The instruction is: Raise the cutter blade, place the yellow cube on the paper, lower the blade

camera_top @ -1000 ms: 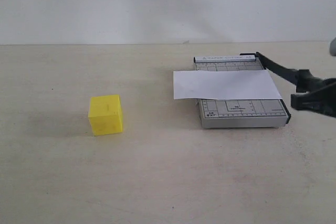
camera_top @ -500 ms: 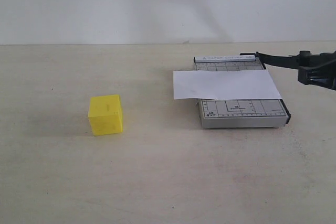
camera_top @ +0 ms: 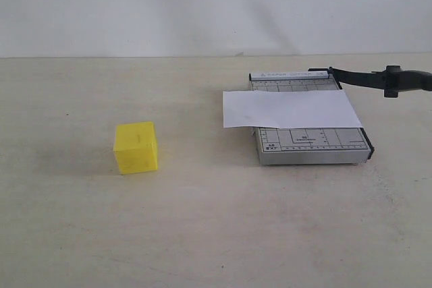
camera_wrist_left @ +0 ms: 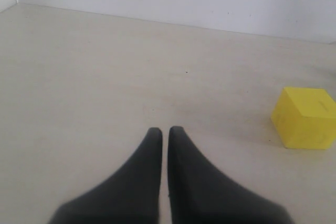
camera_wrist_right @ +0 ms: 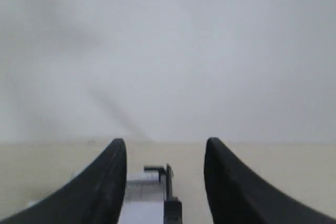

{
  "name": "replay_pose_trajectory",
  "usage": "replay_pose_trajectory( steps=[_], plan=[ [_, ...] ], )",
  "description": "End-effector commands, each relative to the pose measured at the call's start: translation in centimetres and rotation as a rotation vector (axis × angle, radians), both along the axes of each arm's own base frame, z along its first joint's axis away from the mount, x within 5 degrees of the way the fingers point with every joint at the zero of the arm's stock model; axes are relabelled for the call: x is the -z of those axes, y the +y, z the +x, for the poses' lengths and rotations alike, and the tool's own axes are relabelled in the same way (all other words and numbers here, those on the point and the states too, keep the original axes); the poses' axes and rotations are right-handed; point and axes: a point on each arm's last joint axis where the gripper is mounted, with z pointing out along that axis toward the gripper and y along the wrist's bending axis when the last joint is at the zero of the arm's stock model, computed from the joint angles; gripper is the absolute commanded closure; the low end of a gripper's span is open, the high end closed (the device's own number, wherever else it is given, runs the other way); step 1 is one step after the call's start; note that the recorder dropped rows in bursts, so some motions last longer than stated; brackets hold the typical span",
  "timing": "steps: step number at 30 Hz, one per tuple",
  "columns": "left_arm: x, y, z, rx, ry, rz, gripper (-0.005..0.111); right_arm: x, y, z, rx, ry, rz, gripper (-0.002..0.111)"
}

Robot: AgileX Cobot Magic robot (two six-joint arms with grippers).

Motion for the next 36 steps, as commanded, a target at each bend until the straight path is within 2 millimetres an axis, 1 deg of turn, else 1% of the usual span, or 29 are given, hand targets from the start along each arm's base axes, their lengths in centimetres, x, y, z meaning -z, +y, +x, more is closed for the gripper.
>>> replay_pose_trajectory(
  steps=[1,2,3,5,6,9,11,12,14,16,18,19,22,23,24,25,27,29,30,36],
  plan=[
    [0.0,0.0,0.0,0.000,-0.009,-0.006,0.102,-3.4,-0.7,-5.5,-0.060,-0.173,0.146,0.066],
    [0.0,0.0,0.0,0.000,-0.009,-0.006,0.102,-3.7,-0.7,-6.4,-0.088,-0.189,0.149,0.072],
    [0.0,0.0,0.0,0.000,-0.009,-0.006,0.102,-3.9,-0.6,-7.4,-0.128,-0.196,0.150,0.082],
    [0.0,0.0,0.0,0.000,-0.011,-0.006,0.102,-3.8,-0.2,-8.8,-0.203,-0.184,0.130,0.105],
    [0.0,0.0,0.0,0.000,-0.011,-0.006,0.102,-3.3,0.1,-9.3,-0.242,-0.157,0.106,0.108],
    [0.0,0.0,0.0,-0.001,-0.013,-0.006,0.102,-1.1,0.8,-9.5,-0.318,-0.046,0.073,0.108],
    [0.0,0.0,0.0,-0.001,-0.013,-0.006,0.102,0.6,0.8,-9.2,-0.311,0.001,0.064,0.108],
    [0.0,0.0,0.0,0.002,-0.013,0.005,0.102,1.9,0.6,-9.0,-0.288,0.018,0.054,0.108],
    [-0.2,0.3,0.1,0.016,-0.044,0.197,0.102,3.7,0.2,-8.7,-0.233,0.028,0.044,0.108],
    [-0.7,0.7,0.2,0.033,-0.092,0.433,0.102,5.4,-0.5,-8.5,-0.162,0.023,0.040,0.108],
    [-1.2,0.8,0.3,0.036,-0.146,0.577,0.102,6.9,-0.9,-8.5,-0.118,0.036,0.035,0.108],
    [-1.5,0.8,0.3,0.033,-0.179,0.620,0.102,7.5,-1.0,-8.5,-0.108,0.045,0.032,0.108],
    [-2.2,0.7,0.3,0.019,-0.256,0.635,0.102,10.0,-0.9,-8.8,-0.120,0.127,0.020,0.108],
    [-2.3,0.7,0.3,0.015,-0.269,0.624,0.102,10.7,-0.8,-9.0,-0.131,0.159,0.019,0.108],
    [-2.5,0.7,0.4,0.008,-0.284,0.572,0.102,11.9,-0.7,-9.3,-0.151,0.212,0.023,0.108],
    [-2.5,0.6,0.4,-0.002,-0.295,0.482,0.102,12.1,-0.6,-9.4,-0.154,0.228,0.043,0.108],
    [-2.7,0.6,0.3,-0.024,-0.312,0.288,0.102,12.2,-0.5,-9.4,-0.149,0.255,0.141,0.108],
    [-2.8,0.5,0.3,-0.045,-0.328,0.113,0.102,12.2,-0.5,-9.4,-0.149,0.258,0.148,0.108],
    [-2.9,0.5,0.3,-0.052,-0.338,0.060,0.102,12.2,-0.5,-9.4,-0.145,0.255,0.148,0.108],
    [-3.0,0.6,0.3,-0.068,-0.346,-0.083,0.102,12.2,-0.5,-9.4,-0.144,0.252,0.146,0.108]
  ],
)
